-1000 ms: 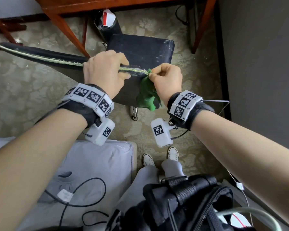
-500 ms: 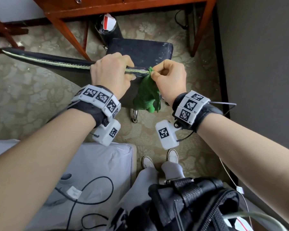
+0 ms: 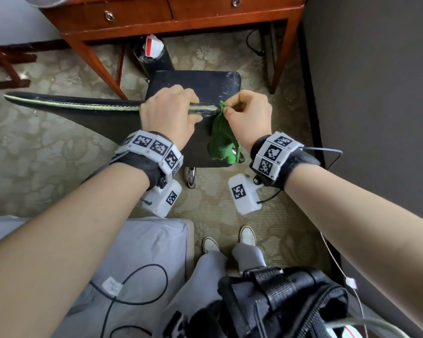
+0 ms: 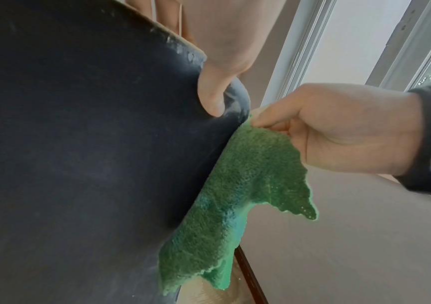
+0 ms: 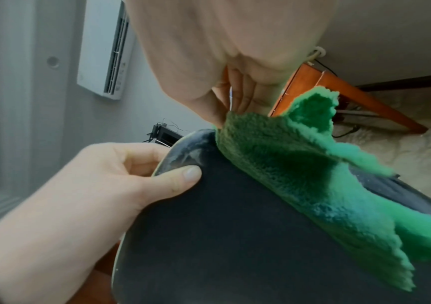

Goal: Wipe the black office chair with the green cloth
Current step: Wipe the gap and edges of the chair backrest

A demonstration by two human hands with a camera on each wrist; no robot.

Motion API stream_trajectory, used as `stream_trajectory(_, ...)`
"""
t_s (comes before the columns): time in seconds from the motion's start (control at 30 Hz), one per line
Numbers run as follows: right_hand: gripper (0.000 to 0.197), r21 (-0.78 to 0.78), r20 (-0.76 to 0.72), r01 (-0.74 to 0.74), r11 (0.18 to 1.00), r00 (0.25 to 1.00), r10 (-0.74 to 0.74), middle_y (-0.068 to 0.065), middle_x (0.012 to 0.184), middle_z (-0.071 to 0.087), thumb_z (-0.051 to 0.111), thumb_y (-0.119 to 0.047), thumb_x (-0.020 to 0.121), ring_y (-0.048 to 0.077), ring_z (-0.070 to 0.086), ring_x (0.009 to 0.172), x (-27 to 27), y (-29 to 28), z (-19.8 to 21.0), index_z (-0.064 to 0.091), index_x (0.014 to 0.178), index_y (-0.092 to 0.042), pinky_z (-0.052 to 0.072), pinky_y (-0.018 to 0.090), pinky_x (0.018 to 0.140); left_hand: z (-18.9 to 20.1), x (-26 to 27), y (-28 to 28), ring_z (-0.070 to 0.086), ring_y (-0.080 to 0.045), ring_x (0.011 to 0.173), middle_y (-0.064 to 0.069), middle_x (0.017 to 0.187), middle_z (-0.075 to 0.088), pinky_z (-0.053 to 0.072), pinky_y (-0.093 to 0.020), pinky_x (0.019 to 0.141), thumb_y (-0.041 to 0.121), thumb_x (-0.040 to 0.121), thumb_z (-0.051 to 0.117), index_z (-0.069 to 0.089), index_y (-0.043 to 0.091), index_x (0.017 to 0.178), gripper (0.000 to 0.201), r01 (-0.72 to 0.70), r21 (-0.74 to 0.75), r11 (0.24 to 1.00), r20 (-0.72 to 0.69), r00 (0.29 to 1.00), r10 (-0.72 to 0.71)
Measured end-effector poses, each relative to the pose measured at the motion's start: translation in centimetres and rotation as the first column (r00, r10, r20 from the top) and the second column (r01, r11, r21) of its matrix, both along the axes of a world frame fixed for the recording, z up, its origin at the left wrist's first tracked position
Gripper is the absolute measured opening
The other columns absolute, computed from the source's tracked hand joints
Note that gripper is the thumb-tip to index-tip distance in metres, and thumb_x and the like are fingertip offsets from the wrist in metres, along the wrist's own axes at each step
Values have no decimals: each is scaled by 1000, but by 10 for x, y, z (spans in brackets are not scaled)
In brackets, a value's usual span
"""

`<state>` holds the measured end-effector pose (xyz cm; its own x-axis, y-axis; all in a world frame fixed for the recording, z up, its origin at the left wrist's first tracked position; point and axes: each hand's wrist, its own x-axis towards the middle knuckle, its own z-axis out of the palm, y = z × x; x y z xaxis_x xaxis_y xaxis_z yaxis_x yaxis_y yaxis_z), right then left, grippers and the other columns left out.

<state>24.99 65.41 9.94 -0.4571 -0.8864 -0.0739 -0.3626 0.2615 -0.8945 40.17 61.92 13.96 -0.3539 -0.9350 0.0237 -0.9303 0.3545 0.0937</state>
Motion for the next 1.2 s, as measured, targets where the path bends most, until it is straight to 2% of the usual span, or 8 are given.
stream_trajectory(0.2, 13, -21, 35, 26, 999, 999, -25, -14, 68, 65, 65, -18, 88, 4, 61, 74, -2, 5, 6, 71, 77, -22, 49, 19, 73, 5, 27, -7, 60, -28, 109, 2, 122, 63, 47, -43, 86, 45, 89, 69, 63, 26, 123, 40, 57, -4, 998, -67, 996, -58)
stream_trajectory(0.4, 9, -148, -181, 11, 989, 983, -38, -12, 71, 65, 64, -16, 88, 4, 57, 66, 29, 10, 12, 68, 81, -13, 42, 18, 73, 7, 42, -16, 63, -31, 101, 4, 105, 67, 47, -44, 80, 49, 89, 67, 69, 31, 112, 30, 57, -29, 998, -76, 995, -59)
stream_trajectory(0.6, 9, -155, -251, 99, 983, 958, -136, -7, 76, 69, 62, -14, 87, 13, 63, 72, 29, 5, 12, 68, 81, -11, 50, 31, 78, 10, 37, -23, 62, -34, 105, 2, 113, 68, 44, -43, 83, 51, 90, 65, 68, 32, 117, 34, 111, -19, 994, -40, 993, -112)
stream_trajectory(0.77, 8, -132, -341, 109, 985, 928, -148, -3, 79, 68, 58, -14, 88, 18, 62, 75, 30, 4, 13, 63, 82, -13, 44, 26, 72, 7, 22, -21, 61, -34, 105, 3, 112, 67, 42, -41, 83, 51, 90, 64, 67, 33, 117, 32, 122, 3, 993, -41, 992, -122)
stream_trajectory(0.87, 8, -153, -370, 40, 987, 924, -94, -1, 77, 67, 59, -14, 87, 19, 61, 72, 29, 3, 14, 62, 80, -12, 46, 31, 70, 7, 16, -21, 61, -35, 104, 2, 110, 68, 43, -41, 82, 53, 89, 64, 68, 34, 116, 33, 114, -4, 994, -55, 992, -114)
stream_trajectory(1.03, 11, -97, -435, 132, 987, 886, -161, 1, 84, 70, 56, -16, 85, 24, 63, 80, -2, -2, 7, 65, 82, -11, 22, 21, 64, 7, 8, -18, 61, -35, 105, 1, 112, 67, 43, -43, 84, 52, 90, 64, 67, 34, 117, 32, 103, 12, 995, -58, 993, -102)
stream_trajectory(1.13, 7, -213, -378, 51, 976, 916, -130, -3, 76, 67, 60, -12, 84, 18, 61, 71, 13, 3, 7, 64, 79, -10, 39, 24, 68, 6, 5, -17, 60, -35, 107, 2, 113, 67, 42, -43, 85, 50, 91, 64, 67, 34, 117, 31, 75, 16, 997, -82, 994, -73)
stream_trajectory(1.2, 6, -248, -390, -42, 968, 919, -60, -9, 75, 61, 61, -11, 84, 15, 59, 68, 24, 2, 9, 62, 79, -12, 44, 25, 65, 8, 3, -18, 60, -35, 107, 1, 114, 66, 43, -44, 85, 49, 91, 64, 67, 34, 116, 29, 76, 13, 997, -74, 994, -75)
